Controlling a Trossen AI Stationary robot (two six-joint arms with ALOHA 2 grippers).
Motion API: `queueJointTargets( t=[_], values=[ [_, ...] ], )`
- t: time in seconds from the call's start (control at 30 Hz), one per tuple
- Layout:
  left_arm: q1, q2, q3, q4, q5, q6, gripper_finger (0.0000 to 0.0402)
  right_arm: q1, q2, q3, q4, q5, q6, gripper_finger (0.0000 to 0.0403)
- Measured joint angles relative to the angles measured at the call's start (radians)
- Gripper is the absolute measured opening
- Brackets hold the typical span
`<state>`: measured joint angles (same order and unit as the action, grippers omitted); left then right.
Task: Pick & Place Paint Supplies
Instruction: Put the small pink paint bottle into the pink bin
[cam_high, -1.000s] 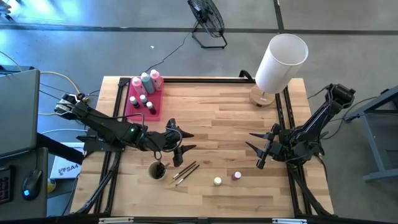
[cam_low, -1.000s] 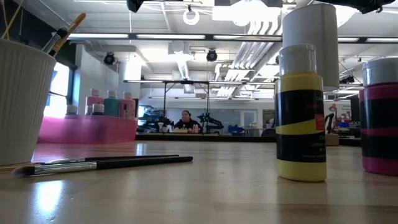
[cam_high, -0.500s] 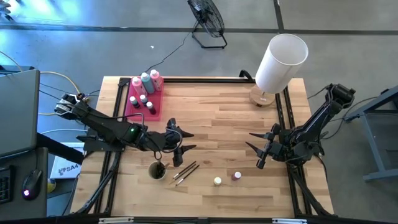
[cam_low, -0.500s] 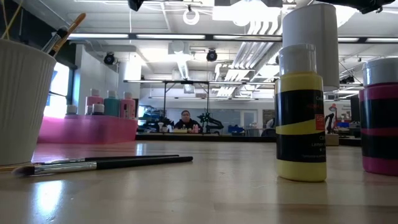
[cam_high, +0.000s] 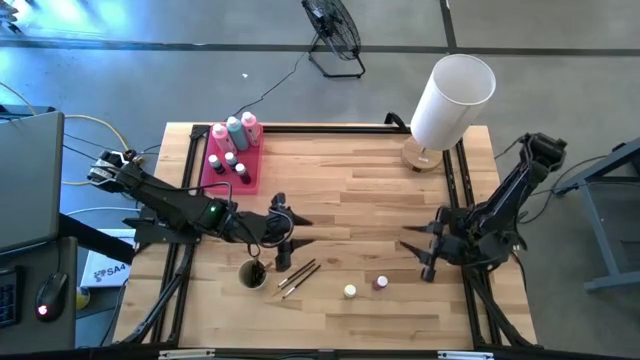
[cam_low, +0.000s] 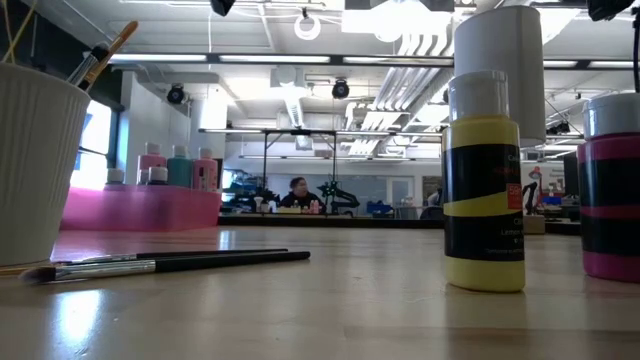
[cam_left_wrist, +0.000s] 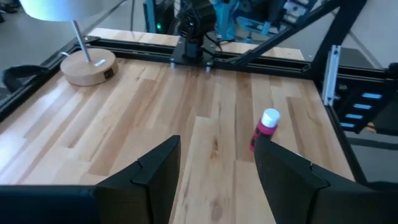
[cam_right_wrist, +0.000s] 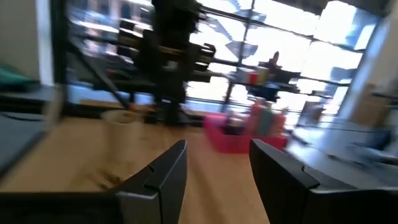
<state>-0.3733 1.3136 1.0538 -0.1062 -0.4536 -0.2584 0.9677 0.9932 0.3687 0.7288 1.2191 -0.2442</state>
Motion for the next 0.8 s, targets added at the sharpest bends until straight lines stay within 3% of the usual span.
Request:
queueJointTargets(
  t=[0.2,0.43,0.6,0.8],
  values=[
    [0.0,0.0,0.0,0.0,0.021,0.001,0.02,0.019,0.0,0.0,-0.06,-0.252,0.2,0.0168],
    [0.0,0.0,0.0,0.0,0.023,0.068,0.02,-0.001,0.023,0.0,-0.248,-0.362,0.473,0.0168],
    [0.0,0.0,0.0,0.0,0.107,0.071,0.02,-0.001,0.029,0.0,-0.405,-0.506,0.688,0.0168],
    [0.0,0.0,0.0,0.0,0.129,0.071,0.02,-0.001,0.029,0.0,-0.59,-0.57,0.945,0.0168]
  ],
)
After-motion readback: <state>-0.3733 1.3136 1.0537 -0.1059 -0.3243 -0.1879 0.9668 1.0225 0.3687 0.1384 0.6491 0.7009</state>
